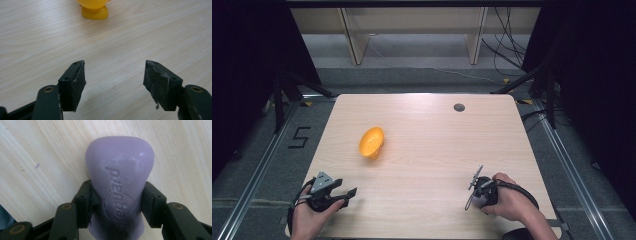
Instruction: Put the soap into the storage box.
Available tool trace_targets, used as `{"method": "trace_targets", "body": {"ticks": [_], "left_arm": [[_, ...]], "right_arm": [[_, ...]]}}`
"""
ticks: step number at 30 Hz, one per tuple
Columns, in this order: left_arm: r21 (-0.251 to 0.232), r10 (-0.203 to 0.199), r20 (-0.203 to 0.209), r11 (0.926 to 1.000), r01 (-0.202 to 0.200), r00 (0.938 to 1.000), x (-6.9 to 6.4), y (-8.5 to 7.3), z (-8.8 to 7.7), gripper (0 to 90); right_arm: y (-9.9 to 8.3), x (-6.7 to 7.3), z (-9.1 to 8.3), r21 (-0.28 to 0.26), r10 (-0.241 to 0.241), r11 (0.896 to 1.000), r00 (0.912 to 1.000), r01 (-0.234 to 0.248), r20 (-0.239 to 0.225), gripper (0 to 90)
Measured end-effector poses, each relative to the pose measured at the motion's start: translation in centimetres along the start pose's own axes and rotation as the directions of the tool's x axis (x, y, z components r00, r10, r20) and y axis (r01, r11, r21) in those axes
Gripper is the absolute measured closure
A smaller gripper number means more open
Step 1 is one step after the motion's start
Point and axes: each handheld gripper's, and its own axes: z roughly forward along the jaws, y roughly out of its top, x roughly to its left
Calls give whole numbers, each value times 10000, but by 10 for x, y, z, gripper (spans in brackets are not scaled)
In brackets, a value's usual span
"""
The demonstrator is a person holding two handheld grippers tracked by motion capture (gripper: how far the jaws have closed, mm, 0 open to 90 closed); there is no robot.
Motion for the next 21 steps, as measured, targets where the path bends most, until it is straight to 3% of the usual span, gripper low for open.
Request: {"method": "trace_targets", "body": {"ticks": [1,2,4,5,8,9,14,17,18,21], "left_arm": [[64,7,22,10000,-8,10000,0,0,0,332],[25,-6,25,10000,6,10000,0,0,0,332],[-24,-27,8,10000,27,10000,0,0,0,332],[-21,-36,12,10000,36,10000,0,0,0,332],[43,0,16,10000,0,10000,0,0,0,332],[26,-23,28,10000,23,10000,0,0,0,332],[76,145,-19,9999,-145,9999,0,1,-1,332],[73,153,-18,9999,-153,9999,-1,1,-1,332],[79,158,-18,9998,-158,9999,-1,1,-1,332],[121,153,-19,9998,-153,9999,0,1,-1,332]], "right_arm": [[-1,4,0,-60,375,9993,9990,-374,247,503],[0,5,-1,68,316,9995,9989,-318,357,503],[-1,6,0,-236,215,9995,9986,-204,481,503],[-1,5,0,-243,-52,9997,9984,66,570,503],[-2,9,-2,-446,236,9988,9970,-203,743,503],[-2,9,-3,-557,-19,9984,9961,68,885,503],[-4,13,-8,-982,-104,9949,9911,235,1324,504],[-4,15,-9,-1080,38,9941,9908,109,1349,504],[-4,15,-9,-1071,-145,9938,9888,306,1483,504],[-4,16,-10,-1141,-132,9930,9897,297,1429,504]]}}
